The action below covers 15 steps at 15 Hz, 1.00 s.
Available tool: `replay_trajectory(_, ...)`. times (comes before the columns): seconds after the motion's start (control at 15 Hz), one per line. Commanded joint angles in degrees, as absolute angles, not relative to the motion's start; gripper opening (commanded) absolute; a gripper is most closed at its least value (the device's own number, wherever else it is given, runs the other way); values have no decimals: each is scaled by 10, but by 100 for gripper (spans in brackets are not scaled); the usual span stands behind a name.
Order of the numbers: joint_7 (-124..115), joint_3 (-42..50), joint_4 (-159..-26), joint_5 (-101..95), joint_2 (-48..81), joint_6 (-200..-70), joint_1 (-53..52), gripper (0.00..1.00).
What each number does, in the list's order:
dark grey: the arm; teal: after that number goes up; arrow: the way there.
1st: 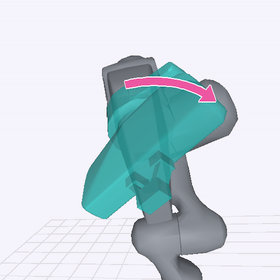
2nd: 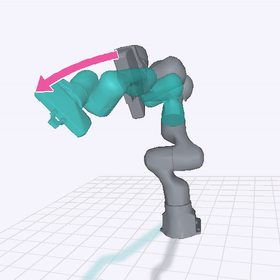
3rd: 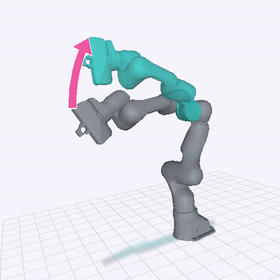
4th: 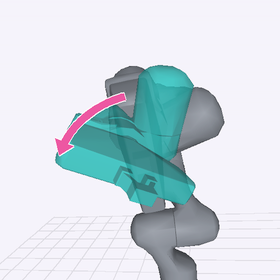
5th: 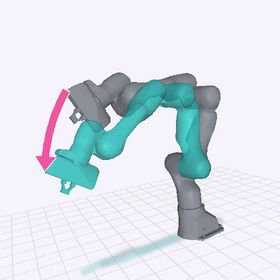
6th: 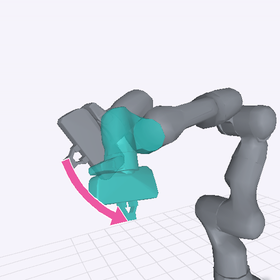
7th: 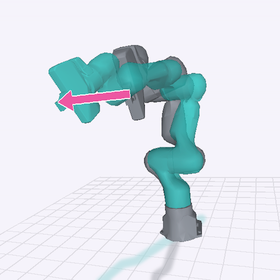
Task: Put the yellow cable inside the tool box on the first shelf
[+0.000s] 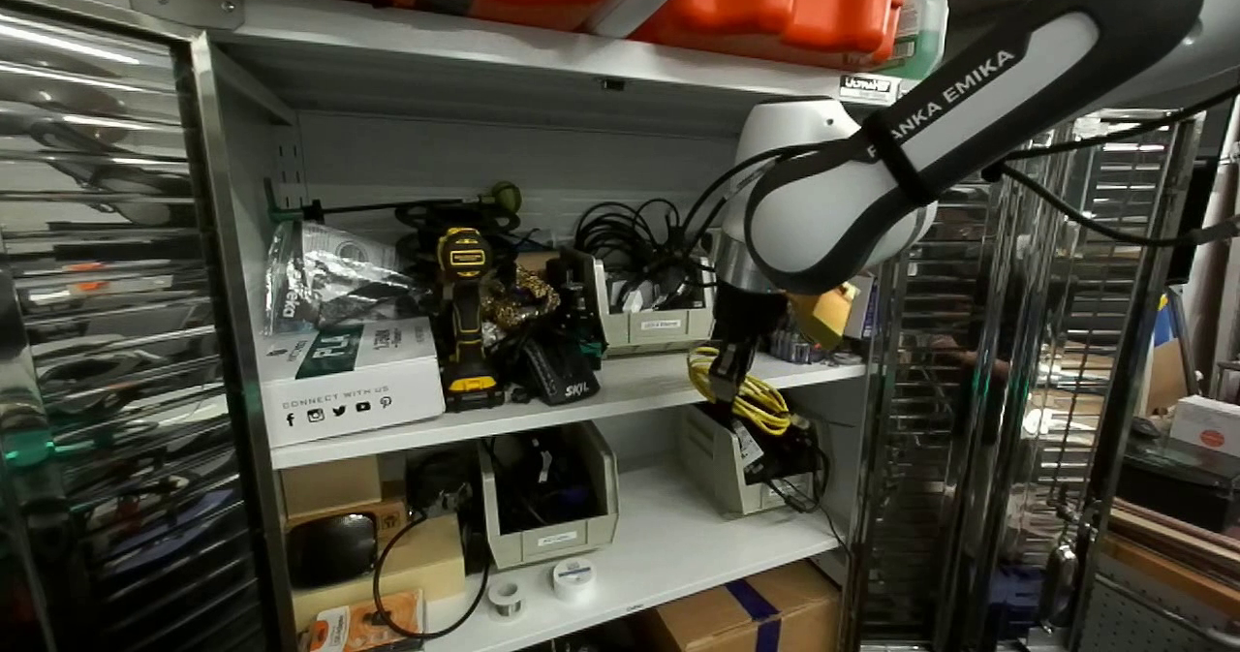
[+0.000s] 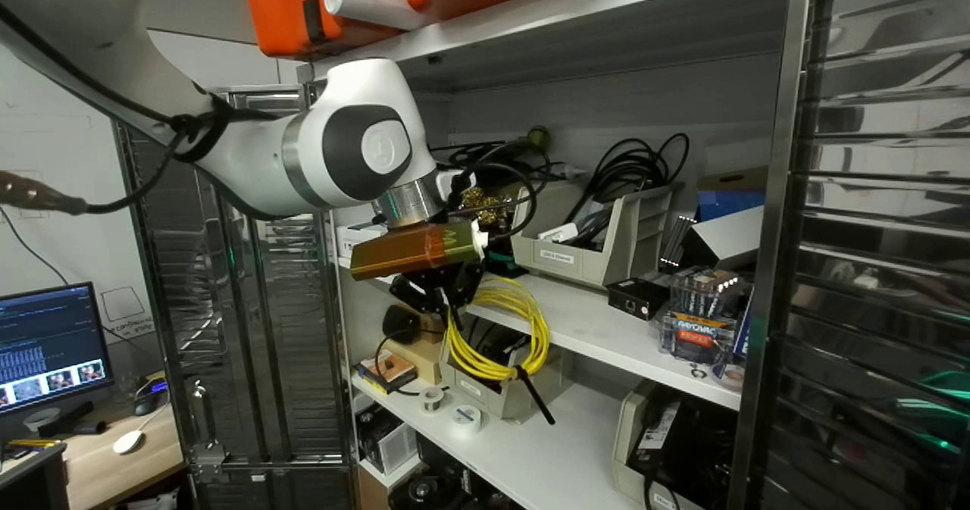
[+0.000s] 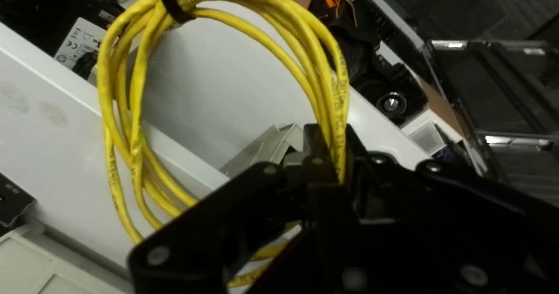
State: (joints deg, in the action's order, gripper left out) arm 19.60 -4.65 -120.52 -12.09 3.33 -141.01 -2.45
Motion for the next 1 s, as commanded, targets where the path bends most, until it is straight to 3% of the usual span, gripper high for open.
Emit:
replay_trajectory(0.0, 142, -44, -1199, -92, 16, -1464, -28, 4)
replay_trajectory(0.6, -5, -29, -1081, -131, 105, -1664, -28, 3)
replay_trajectory(0.93, -103, 28, -986, -201, 192, -1792, -57, 3)
